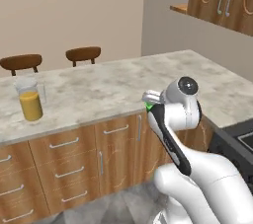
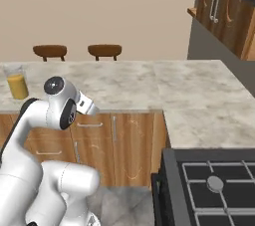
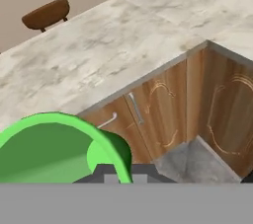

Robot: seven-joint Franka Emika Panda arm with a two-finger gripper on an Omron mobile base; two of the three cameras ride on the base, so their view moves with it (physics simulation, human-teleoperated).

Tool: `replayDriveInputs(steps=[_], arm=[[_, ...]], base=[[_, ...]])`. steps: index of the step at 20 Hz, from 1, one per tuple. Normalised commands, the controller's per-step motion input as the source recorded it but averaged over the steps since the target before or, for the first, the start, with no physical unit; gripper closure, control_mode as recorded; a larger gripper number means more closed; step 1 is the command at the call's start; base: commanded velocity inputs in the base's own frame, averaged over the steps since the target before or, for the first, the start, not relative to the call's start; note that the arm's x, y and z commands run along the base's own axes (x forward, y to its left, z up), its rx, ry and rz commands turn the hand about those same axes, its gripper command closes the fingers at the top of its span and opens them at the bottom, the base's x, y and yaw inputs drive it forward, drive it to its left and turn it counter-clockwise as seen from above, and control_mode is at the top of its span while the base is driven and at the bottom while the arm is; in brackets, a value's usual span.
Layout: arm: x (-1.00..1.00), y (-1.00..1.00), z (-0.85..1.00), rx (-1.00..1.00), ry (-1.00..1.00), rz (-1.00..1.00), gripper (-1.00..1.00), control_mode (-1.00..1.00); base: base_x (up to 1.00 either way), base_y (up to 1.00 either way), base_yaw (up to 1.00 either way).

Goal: Place the pitcher and cup on the dining counter for serving.

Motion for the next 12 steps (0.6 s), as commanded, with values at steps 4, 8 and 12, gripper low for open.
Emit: replayDriveInputs(steps=[4,8,12], arm=[[0.0,0.0,0.0,0.0,0.0,0.0,1.0,1.0],[0.0,0.0,0.0,0.0,0.0,0.0,1.0,1.0],[0.0,0.0,0.0,0.0,0.0,0.0,1.0,1.0]], base=[[0.96,-0.02,0.0],[0.79,0.0,0.0],[0.61,0.0,0.0]])
